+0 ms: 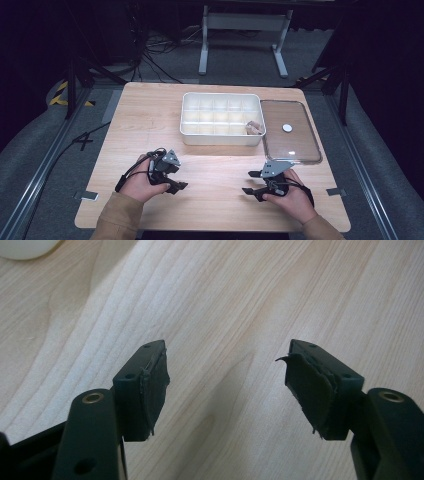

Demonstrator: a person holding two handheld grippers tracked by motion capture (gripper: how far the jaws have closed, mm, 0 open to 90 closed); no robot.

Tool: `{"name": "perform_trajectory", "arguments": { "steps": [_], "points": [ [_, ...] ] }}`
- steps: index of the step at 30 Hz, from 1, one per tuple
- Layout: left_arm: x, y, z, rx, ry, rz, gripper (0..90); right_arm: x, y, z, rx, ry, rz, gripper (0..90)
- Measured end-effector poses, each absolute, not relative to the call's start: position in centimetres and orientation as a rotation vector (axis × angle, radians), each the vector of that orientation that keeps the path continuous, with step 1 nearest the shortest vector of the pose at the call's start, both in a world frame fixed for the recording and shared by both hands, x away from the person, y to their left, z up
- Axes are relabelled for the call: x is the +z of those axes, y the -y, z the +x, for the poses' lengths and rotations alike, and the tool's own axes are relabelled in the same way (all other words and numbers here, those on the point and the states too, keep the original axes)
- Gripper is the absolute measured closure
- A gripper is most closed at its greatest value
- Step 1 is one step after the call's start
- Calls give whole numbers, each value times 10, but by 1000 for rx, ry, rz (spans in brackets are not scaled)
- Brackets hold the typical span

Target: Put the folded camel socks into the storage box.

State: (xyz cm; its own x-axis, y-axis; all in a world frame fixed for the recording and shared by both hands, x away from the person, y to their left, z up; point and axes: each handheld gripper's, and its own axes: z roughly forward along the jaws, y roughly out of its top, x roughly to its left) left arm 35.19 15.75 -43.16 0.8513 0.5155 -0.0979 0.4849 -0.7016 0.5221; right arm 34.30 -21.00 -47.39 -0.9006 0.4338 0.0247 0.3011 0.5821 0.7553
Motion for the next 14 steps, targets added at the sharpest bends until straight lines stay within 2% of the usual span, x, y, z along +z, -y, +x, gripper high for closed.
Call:
{"name": "perform_trajectory", "arguments": {
  "steps": [14],
  "points": [
    [-432,-158,353,95,-742,2490,325,-483,203,342,1195,-2653,608,317]
  ]
}}
